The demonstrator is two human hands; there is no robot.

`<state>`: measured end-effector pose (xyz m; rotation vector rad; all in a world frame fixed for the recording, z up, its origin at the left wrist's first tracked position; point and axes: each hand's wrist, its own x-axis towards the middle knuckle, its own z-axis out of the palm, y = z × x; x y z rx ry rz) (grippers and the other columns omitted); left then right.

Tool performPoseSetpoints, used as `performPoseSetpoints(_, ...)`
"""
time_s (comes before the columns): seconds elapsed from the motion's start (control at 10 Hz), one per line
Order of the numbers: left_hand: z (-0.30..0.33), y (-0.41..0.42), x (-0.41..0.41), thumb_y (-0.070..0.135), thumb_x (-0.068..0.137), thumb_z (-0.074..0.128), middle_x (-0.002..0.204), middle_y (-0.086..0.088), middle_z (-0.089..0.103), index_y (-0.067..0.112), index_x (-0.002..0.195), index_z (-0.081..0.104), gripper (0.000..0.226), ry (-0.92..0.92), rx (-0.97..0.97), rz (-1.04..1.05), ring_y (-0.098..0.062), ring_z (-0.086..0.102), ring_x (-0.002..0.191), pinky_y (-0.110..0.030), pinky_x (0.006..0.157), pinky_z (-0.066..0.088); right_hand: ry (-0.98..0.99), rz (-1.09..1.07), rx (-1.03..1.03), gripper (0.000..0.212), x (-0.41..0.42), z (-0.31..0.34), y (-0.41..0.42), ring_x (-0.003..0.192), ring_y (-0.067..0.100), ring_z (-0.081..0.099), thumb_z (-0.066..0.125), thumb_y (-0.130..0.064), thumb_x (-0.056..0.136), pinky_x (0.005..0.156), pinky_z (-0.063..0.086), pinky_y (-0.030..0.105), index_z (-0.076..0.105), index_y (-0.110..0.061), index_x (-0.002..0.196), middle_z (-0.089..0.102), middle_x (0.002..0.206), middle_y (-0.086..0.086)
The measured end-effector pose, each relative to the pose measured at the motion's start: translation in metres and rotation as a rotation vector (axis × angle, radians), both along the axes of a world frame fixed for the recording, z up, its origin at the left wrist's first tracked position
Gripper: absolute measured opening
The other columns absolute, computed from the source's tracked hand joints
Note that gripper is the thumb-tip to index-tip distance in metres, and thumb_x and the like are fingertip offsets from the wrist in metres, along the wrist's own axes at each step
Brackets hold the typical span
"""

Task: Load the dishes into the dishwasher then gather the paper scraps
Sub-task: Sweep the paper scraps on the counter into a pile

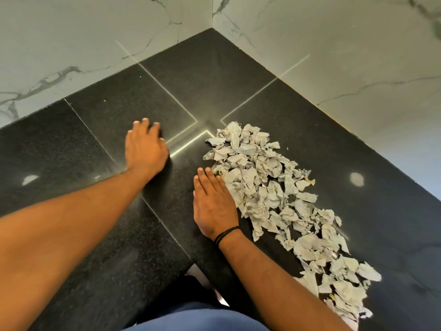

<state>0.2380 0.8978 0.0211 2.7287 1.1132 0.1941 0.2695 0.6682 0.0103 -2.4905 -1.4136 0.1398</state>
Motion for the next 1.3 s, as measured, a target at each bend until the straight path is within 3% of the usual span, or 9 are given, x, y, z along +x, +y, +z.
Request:
performPoseSetpoints(0.1,-0.009,-0.035,0.007,0.027,0.105,0.043,0.164,-0.014,0.028,0.020,0.155,0.039,0.051,-0.012,-0.018,-0.288,-0.037,0.022,0.152,-0.053,0.123,0.022,-0.046,-0.031,0.056,0.045,0.007,-0.006,-0.015,0.141,0.031,0.043,0.052,-0.012,0.093,0.113,0.040,0.045,0.056,-0.001,0.137,0.051,0.148,0.016)
performPoseSetpoints(0.3,-0.014,-0.038,0.005,0.031,0.106,0.040,0.167,-0.004,0.023,0.030,0.156,0.036,0.050,-0.064,-0.039,-0.259,-0.025,0.014,0.156,-0.045,0.126,0.016,-0.125,0.032,0.174,0.027,0.021,0.013,-0.020,0.110,0.033,0.058,0.066,-0.003,0.082,0.090,0.053,0.044,0.070,-0.003,0.109,0.067,0.118,0.013)
performPoseSetpoints(0.4,-0.013,-0.040,0.005,0.031,0.106,0.041,0.167,-0.003,0.023,0.030,0.156,0.036,0.050,-0.079,-0.051,-0.255,-0.023,0.013,0.156,-0.044,0.126,0.015,-0.178,0.036,0.136,0.032,0.037,0.033,0.017,0.133,0.036,0.044,0.058,-0.010,0.089,0.106,0.042,0.047,0.065,-0.008,0.121,0.056,0.138,0.011)
performPoseSetpoints(0.5,-0.012,-0.039,0.005,0.030,0.107,0.041,0.167,-0.004,0.024,0.029,0.156,0.037,0.050,-0.077,-0.041,-0.261,-0.025,0.015,0.156,-0.044,0.125,0.016,-0.157,0.000,-0.072,0.050,0.068,0.037,0.054,0.152,0.039,0.011,0.046,-0.022,0.098,0.123,0.015,0.052,0.045,-0.008,0.146,0.029,0.161,0.012)
performPoseSetpoints(0.6,-0.011,-0.040,0.005,0.032,0.105,0.039,0.167,-0.004,0.025,0.030,0.156,0.038,0.050,-0.081,-0.040,-0.259,-0.025,0.016,0.156,-0.046,0.125,0.018,-0.112,-0.016,-0.203,0.056,0.089,0.022,0.055,0.153,0.036,0.009,0.039,-0.034,0.104,0.125,0.005,0.051,0.033,-0.009,0.154,0.023,0.164,0.014)
performPoseSetpoints(0.8,-0.012,-0.041,0.006,0.030,0.107,0.042,0.167,-0.003,0.024,0.030,0.156,0.037,0.050,-0.082,-0.038,-0.248,-0.024,0.015,0.156,-0.044,0.126,0.016,-0.130,0.002,-0.198,0.054,0.082,0.017,0.001,0.152,0.036,0.018,0.044,-0.016,0.100,0.123,0.003,0.051,0.035,-0.007,0.153,0.029,0.162,0.013)
performPoseSetpoints(1.0,-0.013,-0.041,0.006,0.030,0.106,0.043,0.167,-0.003,0.024,0.032,0.156,0.038,0.050,-0.081,-0.040,-0.238,-0.023,0.015,0.156,-0.044,0.126,0.016,-0.157,0.013,-0.065,0.042,0.103,0.042,0.029,0.149,0.036,0.026,0.050,-0.017,0.098,0.123,0.014,0.053,0.056,-0.009,0.138,0.043,0.154,0.011)
performPoseSetpoints(1.2,-0.012,-0.041,0.006,0.029,0.106,0.044,0.167,-0.003,0.025,0.031,0.155,0.039,0.049,-0.083,-0.040,-0.239,-0.024,0.016,0.156,-0.043,0.126,0.016,-0.073,-0.124,-0.283,0.057,0.158,0.039,0.069,0.151,0.036,0.018,0.045,-0.035,0.100,0.124,0.011,0.053,0.039,-0.007,0.149,0.026,0.161,0.017)
performPoseSetpoints(1.3,-0.012,-0.041,0.005,0.029,0.107,0.044,0.166,-0.003,0.026,0.031,0.155,0.039,0.049,-0.091,-0.034,-0.246,-0.023,0.016,0.156,-0.044,0.126,0.017,-0.080,-0.117,-0.288,0.044,0.159,0.036,0.062,0.140,0.032,0.036,0.048,-0.030,0.098,0.123,0.014,0.051,0.054,-0.008,0.136,0.046,0.145,0.014)
